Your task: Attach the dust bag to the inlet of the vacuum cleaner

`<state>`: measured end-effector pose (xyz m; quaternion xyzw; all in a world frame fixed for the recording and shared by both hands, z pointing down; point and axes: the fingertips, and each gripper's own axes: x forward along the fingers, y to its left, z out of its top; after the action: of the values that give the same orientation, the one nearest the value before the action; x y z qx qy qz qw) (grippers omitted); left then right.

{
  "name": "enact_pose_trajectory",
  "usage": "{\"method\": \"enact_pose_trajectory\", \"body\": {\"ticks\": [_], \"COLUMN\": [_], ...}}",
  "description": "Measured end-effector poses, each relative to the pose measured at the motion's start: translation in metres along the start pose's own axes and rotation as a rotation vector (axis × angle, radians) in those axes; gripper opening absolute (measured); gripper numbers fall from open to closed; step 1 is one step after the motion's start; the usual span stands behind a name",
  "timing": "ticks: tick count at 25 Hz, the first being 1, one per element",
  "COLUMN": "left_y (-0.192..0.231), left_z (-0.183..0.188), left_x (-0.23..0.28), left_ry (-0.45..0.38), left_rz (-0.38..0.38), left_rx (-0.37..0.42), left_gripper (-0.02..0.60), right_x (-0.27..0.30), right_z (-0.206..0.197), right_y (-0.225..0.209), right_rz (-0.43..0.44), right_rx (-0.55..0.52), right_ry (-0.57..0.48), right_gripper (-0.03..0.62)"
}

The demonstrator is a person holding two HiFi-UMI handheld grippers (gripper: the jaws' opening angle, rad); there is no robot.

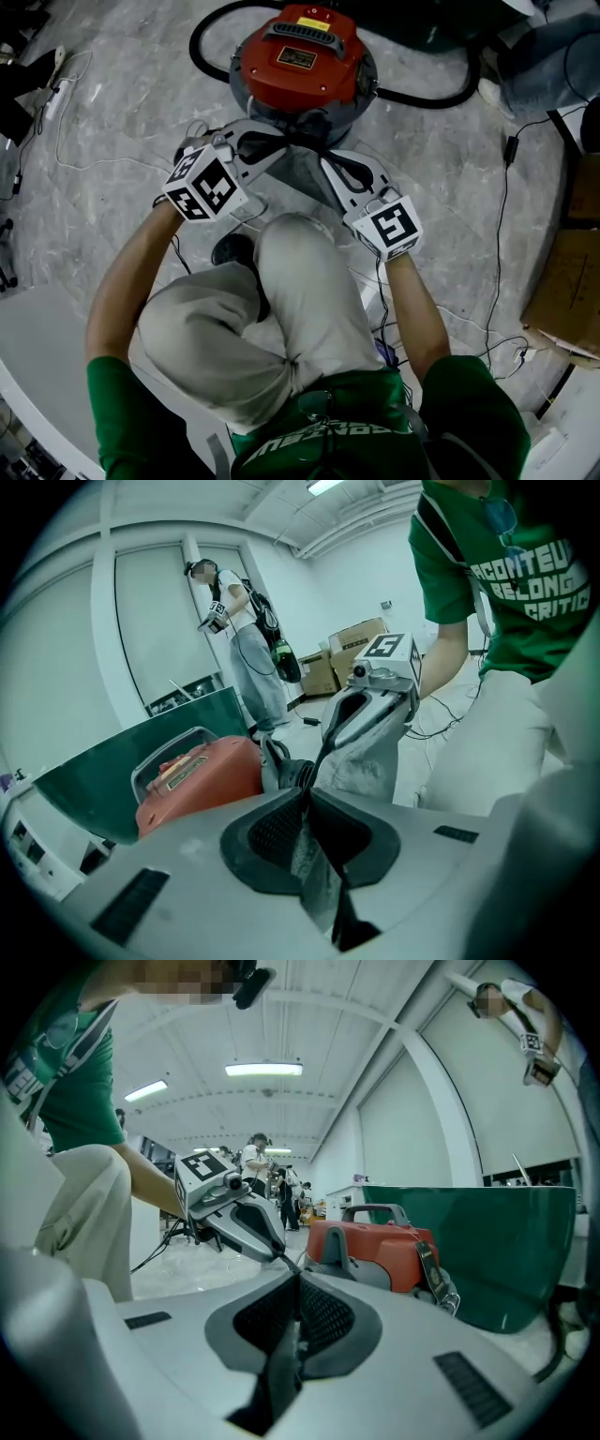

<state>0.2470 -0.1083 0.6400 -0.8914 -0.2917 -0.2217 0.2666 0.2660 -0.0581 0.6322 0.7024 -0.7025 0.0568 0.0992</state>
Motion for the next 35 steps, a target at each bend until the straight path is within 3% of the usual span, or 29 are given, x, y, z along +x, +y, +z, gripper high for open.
{"method": "enact_pose_trajectory", "body": {"ticks": [9,20,35], "left_y": [0.012,0.031,0.053], "left_z": [0.004,0.011,0.019], "left_x": [0.012,0.032,0.048], "left_ry": [-0.016,-0.027,-0.011], "left_rz": [-0.018,0.012,0.058], "left_rx": [0.003,0.034,0.010], "left_gripper": [0.026,0.026,0.026], "right_x": [0.003,0.004,0.010], "right_z": [0.000,0.001,0.003], "right_y": [-0.021,-0.049,-0.085], "right_rz": [-0.025,-0.052,-0.021], "right_rx": [-0.012,-0.058,-0.058], "right_ry": [0.013,0.015,0.022], "right_gripper": [0.020,0.021,0.026]}}
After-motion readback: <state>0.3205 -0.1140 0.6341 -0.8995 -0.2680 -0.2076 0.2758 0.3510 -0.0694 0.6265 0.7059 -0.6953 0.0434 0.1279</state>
